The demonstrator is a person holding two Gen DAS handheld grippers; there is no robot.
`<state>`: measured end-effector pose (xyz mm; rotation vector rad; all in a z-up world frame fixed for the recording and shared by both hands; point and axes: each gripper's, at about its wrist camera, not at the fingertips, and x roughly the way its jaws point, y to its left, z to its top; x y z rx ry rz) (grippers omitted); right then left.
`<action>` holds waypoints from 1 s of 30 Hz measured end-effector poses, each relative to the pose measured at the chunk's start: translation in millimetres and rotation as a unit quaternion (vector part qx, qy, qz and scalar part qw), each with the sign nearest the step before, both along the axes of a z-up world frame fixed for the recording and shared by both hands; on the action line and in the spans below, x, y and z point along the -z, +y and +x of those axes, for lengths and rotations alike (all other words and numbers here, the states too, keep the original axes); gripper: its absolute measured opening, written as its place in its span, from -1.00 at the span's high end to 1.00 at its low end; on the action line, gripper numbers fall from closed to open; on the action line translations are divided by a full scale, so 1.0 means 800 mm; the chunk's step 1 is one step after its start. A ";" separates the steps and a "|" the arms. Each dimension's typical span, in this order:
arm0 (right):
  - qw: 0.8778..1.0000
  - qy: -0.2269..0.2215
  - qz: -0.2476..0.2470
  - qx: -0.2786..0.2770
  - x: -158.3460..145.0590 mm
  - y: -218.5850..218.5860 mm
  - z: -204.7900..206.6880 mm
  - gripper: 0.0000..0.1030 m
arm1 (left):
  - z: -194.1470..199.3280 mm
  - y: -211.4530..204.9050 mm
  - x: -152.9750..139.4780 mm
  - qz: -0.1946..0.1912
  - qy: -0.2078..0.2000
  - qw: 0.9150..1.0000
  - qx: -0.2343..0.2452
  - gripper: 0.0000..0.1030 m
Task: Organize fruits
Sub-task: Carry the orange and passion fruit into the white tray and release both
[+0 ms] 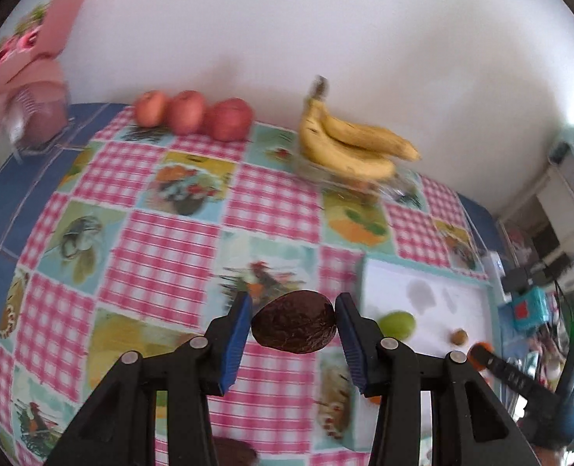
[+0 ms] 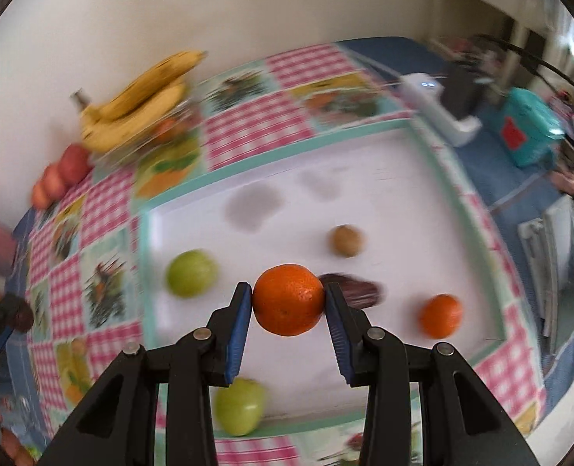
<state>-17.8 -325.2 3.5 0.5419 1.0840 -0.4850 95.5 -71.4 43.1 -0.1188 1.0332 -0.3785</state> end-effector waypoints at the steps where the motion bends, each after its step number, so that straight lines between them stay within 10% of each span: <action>1: 1.000 -0.001 -0.004 0.014 -0.001 -0.011 -0.007 0.22 | -0.003 -0.011 0.002 0.000 0.002 1.000 0.009 0.09; 16: 0.996 -0.019 -0.018 0.083 0.000 -0.075 -0.043 0.22 | -0.048 -0.166 0.049 0.037 0.014 0.987 0.153 0.08; 30: 0.993 -0.007 0.002 0.114 0.056 -0.115 -0.051 0.22 | -0.059 -0.207 0.099 0.052 0.035 0.981 0.186 0.09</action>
